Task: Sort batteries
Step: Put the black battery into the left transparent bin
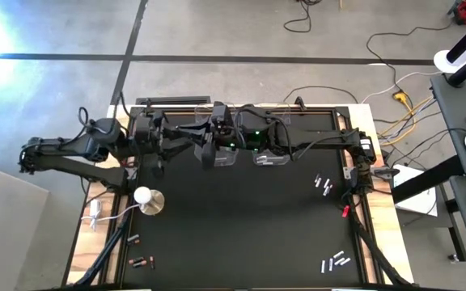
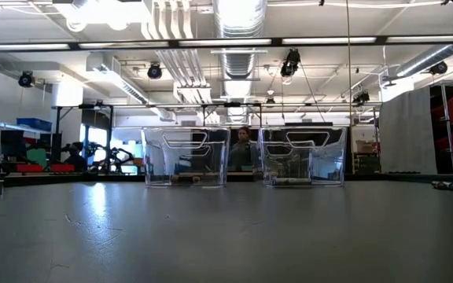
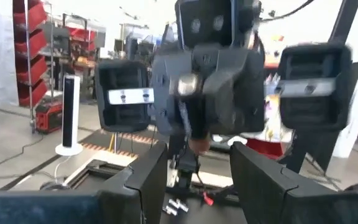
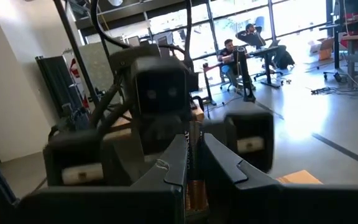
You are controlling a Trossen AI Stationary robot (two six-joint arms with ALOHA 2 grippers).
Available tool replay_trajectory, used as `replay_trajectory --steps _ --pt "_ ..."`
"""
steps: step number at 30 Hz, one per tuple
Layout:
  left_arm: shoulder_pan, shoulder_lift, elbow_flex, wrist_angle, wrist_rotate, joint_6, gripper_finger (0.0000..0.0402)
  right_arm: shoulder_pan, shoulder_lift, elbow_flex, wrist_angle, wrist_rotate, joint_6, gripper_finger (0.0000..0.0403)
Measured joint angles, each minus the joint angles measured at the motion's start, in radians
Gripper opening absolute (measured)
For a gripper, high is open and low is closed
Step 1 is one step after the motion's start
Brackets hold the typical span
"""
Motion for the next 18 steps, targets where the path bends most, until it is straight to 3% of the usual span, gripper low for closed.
replay_trajectory --steps 13,18 --pt "0.008 -0.006 0.0 0.018 0.005 -0.03 0.0154 0.0 0.0 0.0 -0.021 0.0 -0.009 0.0023" --pt "0.031 0.006 0.0 0.013 0.066 -0.083 0.0154 0.0 0.0 -0.002 -0.032 0.0 -0.009 0.0023"
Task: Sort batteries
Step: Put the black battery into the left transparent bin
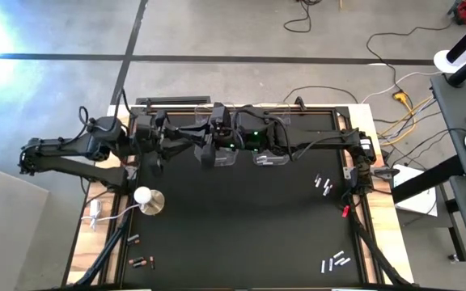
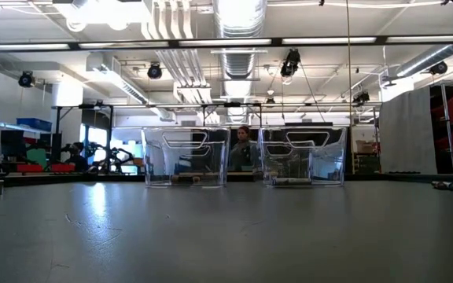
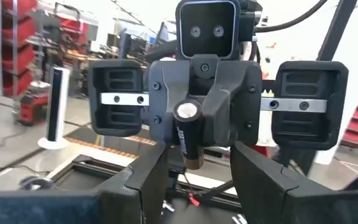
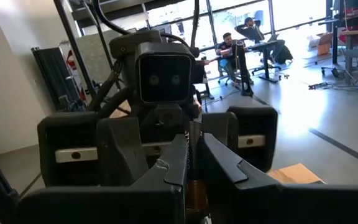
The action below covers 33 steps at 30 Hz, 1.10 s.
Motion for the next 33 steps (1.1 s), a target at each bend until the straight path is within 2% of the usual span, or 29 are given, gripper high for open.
replay_trajectory --steps 25,28,33 --pt "0.015 0.0 0.0 -0.083 0.016 -0.019 0.0152 0.007 0.0 -0.001 -0.09 -0.024 0.015 0.0023" --pt "0.015 0.0 0.0 -0.086 0.018 -0.019 0.0135 0.006 0.0 -0.001 -0.094 -0.024 0.014 0.0023" --pt "0.015 0.0 -0.001 -0.095 0.042 -0.019 0.0073 0.006 0.0 -0.001 -0.132 -0.024 0.014 0.0023"
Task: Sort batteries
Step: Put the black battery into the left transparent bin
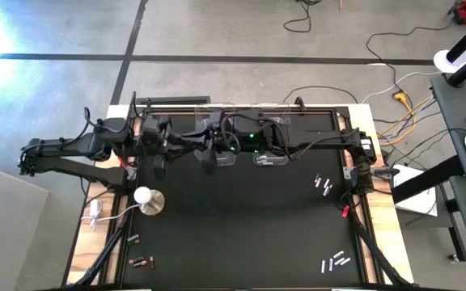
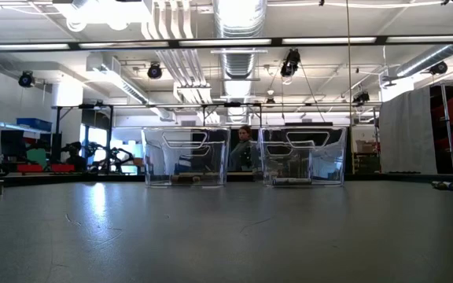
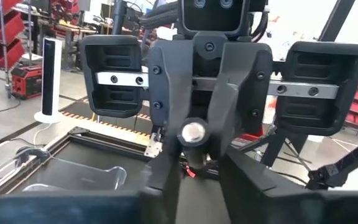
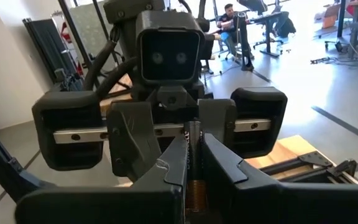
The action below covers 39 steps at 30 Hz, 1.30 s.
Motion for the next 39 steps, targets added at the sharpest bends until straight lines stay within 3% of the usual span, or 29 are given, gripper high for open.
replay_trajectory --steps 7,17,31,39 --pt "0.0 0.0 0.0 -0.006 0.001 -0.003 0.0016 0.0 0.0 -0.001 -0.02 -0.005 -0.007 0.0023" --pt "0.0 0.011 -0.001 -0.026 0.0 -0.005 0.0017 0.0 0.0 -0.003 -0.042 -0.003 -0.006 0.0027" --pt "0.003 0.016 -0.001 -0.101 -0.032 -0.029 0.0017 0.0 0.001 0.041 -0.036 0.011 0.027 0.0145" --pt "0.062 0.051 0.005 -0.202 -0.014 -0.089 0.0017 0.002 -0.021 0.124 -0.124 0.008 -0.021 0.0184"
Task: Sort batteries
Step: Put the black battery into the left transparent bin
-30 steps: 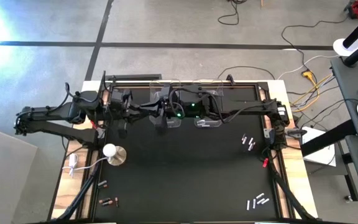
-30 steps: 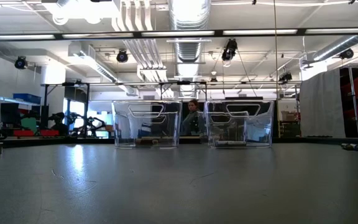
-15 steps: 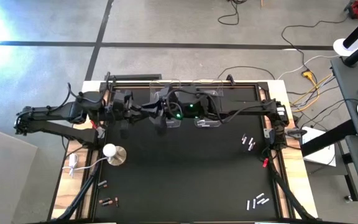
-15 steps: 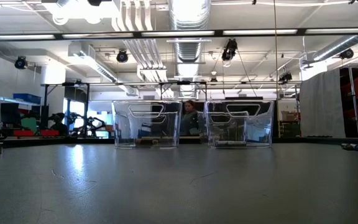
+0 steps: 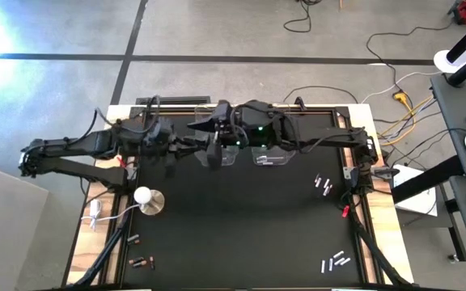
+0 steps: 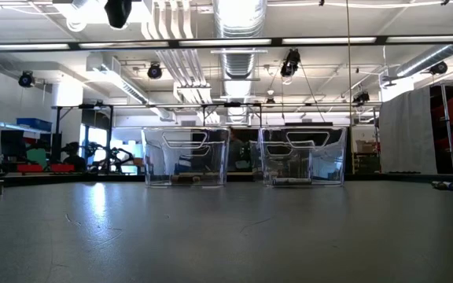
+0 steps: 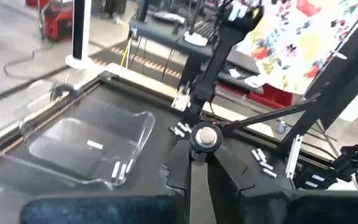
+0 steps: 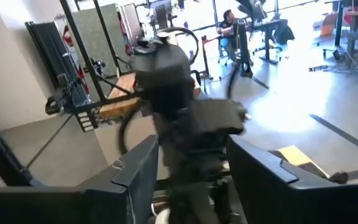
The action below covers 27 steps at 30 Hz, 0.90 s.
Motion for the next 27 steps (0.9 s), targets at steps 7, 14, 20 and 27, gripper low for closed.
replay_trajectory --steps 7,14,20,27 --pt "0.178 0.153 0.161 -0.244 0.071 0.102 0.0017 0.007 -0.052 0.048 -0.26 0.0 -0.001 0.0187" --pt "0.289 0.39 0.297 -0.472 0.071 0.191 0.0017 0.036 -0.159 0.062 -0.511 0.0 -0.008 0.0176" --pt "0.354 0.61 0.422 -0.645 0.072 0.295 0.0017 0.087 -0.239 0.062 -0.605 0.003 0.005 0.0168" --pt "0.421 0.812 0.535 -0.749 0.072 0.367 0.0017 0.141 -0.269 0.061 -0.707 0.077 0.011 0.0157"
